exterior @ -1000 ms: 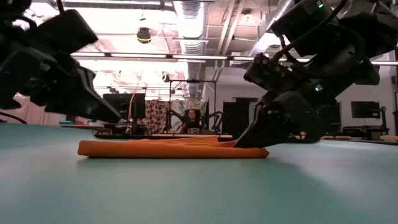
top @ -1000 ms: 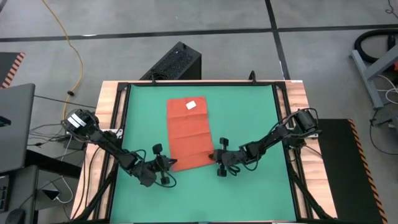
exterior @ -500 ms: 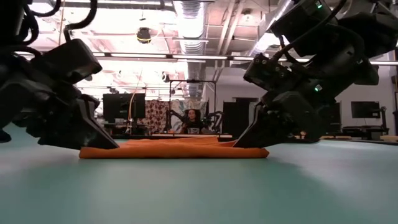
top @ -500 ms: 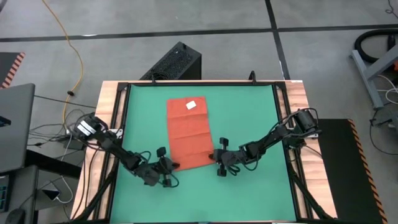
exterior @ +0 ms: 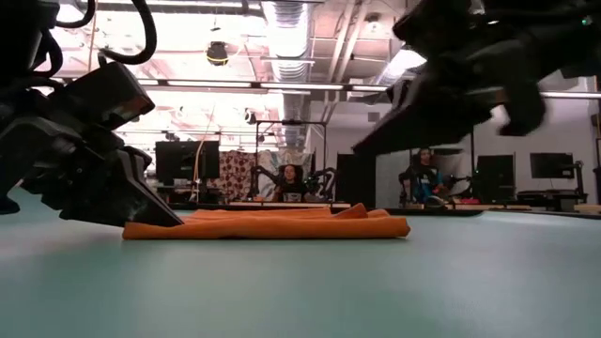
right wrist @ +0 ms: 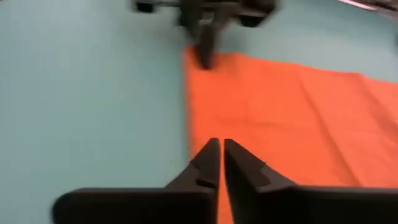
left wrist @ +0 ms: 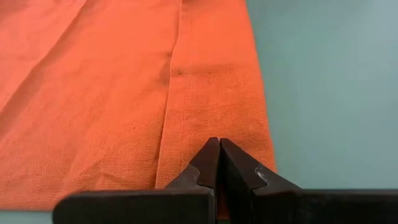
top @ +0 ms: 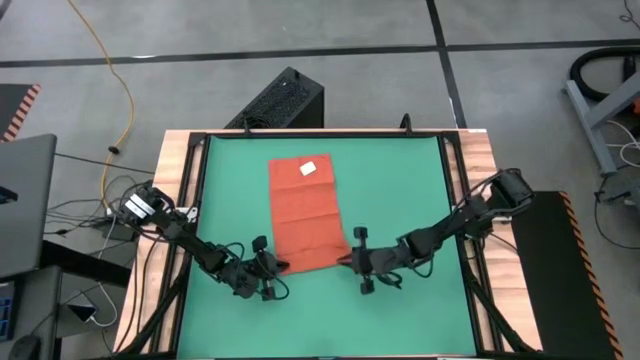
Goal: Roll towel
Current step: Roll the orange microfiber towel
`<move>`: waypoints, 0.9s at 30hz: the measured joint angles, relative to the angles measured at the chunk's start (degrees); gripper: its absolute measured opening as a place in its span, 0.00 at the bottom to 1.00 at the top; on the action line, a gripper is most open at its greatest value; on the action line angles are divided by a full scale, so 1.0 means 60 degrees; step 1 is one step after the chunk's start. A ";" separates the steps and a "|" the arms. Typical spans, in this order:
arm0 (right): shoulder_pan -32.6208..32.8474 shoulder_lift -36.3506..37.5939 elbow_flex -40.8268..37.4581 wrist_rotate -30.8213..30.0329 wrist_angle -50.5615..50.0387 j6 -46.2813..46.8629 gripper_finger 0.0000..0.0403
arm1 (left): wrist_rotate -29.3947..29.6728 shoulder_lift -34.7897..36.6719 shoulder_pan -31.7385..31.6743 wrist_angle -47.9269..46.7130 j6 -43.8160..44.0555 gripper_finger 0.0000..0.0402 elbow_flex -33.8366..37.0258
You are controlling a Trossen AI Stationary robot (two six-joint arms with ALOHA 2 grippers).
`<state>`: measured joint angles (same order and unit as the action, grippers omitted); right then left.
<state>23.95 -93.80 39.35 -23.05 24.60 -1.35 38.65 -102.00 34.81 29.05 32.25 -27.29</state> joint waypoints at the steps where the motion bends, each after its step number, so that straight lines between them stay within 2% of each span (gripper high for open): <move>1: 0.0011 -0.0042 0.0000 0.0255 -0.0030 -0.0078 0.16 | 0.0009 0.0000 0.0000 -0.0020 0.0000 0.00 0.0000; 8: -0.0212 -0.0844 0.0000 0.0500 0.0208 -0.0416 0.51 | 0.0058 0.0000 0.0004 -0.0068 0.0016 0.00 -0.0001; 11: -0.0356 -0.1227 0.0000 0.0503 0.0295 -0.0614 0.61 | 0.0062 0.0000 0.0004 -0.0084 0.0052 0.00 0.0000; 20: -0.0910 -0.2225 0.0033 0.0714 0.0413 -0.0074 0.60 | 0.0072 0.0004 0.0011 -0.0229 0.0058 0.00 0.0004; 27: -0.1188 -0.2979 0.0058 0.0838 0.0260 0.0781 0.51 | 0.0001 0.0004 0.0007 -0.0296 0.0066 0.00 0.0000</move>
<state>16.82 -111.68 39.70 -18.03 26.16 3.34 38.66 -101.97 34.85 27.28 32.64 -27.29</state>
